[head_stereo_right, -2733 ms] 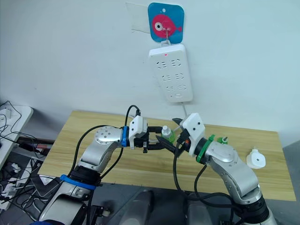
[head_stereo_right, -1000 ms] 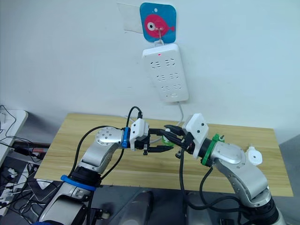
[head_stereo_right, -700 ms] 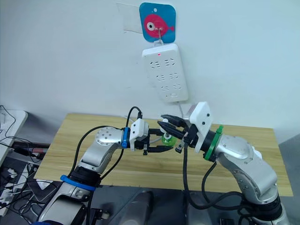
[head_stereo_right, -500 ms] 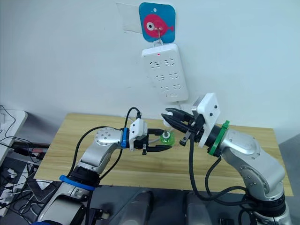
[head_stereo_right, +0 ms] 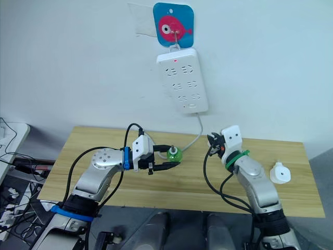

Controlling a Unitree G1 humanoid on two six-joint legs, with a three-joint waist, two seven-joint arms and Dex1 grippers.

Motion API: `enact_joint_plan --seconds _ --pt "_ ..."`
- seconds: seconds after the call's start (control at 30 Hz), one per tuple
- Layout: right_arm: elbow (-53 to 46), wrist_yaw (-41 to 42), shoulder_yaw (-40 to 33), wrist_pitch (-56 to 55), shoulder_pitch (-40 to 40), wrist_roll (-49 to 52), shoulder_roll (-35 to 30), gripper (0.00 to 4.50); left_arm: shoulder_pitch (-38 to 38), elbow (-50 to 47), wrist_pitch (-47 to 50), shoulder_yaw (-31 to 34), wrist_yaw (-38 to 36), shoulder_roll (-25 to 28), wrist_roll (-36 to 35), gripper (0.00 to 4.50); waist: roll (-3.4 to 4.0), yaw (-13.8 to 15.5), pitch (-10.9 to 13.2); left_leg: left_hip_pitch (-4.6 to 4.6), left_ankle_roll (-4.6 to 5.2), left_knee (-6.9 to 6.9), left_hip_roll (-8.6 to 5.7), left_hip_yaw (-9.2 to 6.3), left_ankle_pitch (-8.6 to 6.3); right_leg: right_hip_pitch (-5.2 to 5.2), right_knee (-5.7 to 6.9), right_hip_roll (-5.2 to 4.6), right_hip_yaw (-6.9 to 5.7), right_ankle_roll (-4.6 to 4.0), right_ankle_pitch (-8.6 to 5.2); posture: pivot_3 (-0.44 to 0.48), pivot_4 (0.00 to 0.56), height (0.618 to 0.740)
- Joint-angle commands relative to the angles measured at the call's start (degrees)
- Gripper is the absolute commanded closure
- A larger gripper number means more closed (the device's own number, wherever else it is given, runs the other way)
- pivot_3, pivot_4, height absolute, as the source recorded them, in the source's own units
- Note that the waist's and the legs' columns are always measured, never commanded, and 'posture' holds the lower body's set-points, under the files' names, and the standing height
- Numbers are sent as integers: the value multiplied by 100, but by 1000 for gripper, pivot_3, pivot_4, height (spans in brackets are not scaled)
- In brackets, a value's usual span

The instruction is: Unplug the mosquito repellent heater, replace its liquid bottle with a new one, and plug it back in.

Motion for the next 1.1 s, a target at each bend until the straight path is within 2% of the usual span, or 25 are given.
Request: enact_joint_plan --seconds 0.03,0.37,0.67,0.87,1.03,1.1 --pt "533 14 -41 -837 37 -246 253 4122 189 -415 93 96 35 103 -117 2290 0 0 0 1 0 -1 1 0 0 0 1 1 0 0 0 351 283 740" --pt "2676 -181 -168 -2581 -249 -887 697 4122 333 -606 276 135 142 222 -137 2290 3 12 3 10 0 -6 1 5 0 3 0 1 4 -1 -2 376 289 740" --pt "3340 -121 -195 -2891 -340 -1013 777 4122 318 -660 308 131 128 318 -154 2290 4 18 3 19 0 -11 1 14 0 6 1 2 13 -2 -3 380 281 740" --pt "3167 -4 -218 -2865 -187 -1017 760 2061 342 -697 300 117 95 320 -169 2290 4 19 3 22 0 -12 2 16 0 8 1 1 15 -3 -3 374 262 740" --pt "2353 178 -195 -2631 308 -979 594 149 407 -736 278 116 91 313 -181 2290 5 34 2 21 -1 -13 2 17 0 8 -1 1 15 -3 -3 363 247 740" --pt "1814 264 -178 -2403 644 -944 501 66 439 -754 270 111 97 300 -186 2290 5 47 2 21 -1 -13 2 16 0 8 -2 0 16 -2 -3 361 243 740"
